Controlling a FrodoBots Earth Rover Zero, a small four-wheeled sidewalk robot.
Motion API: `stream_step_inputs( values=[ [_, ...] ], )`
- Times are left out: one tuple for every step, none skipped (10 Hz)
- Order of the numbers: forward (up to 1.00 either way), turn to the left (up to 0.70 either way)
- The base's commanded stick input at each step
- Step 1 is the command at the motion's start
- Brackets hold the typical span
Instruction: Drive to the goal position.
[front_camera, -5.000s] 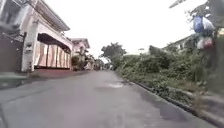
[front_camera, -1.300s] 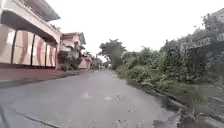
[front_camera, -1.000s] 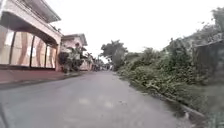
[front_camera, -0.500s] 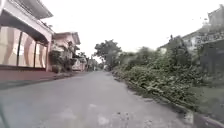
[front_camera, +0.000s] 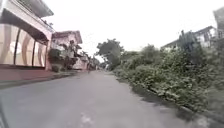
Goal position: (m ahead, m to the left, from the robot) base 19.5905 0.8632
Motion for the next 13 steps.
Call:
stream_step_inputs(
  values=[
    [0.98, 0.00],
    [0.98, 0.00],
    [0.98, 0.00],
    [0.98, 0.00],
    [0.98, 0.00],
    [0.98, 0.00],
    [0.98, -0.37],
    [0.98, -0.25],
    [0.98, 0.00],
    [0.98, 0.00],
    [0.98, 0.00],
    [0.98, 0.00],
    [0.98, 0.00]
  ],
)
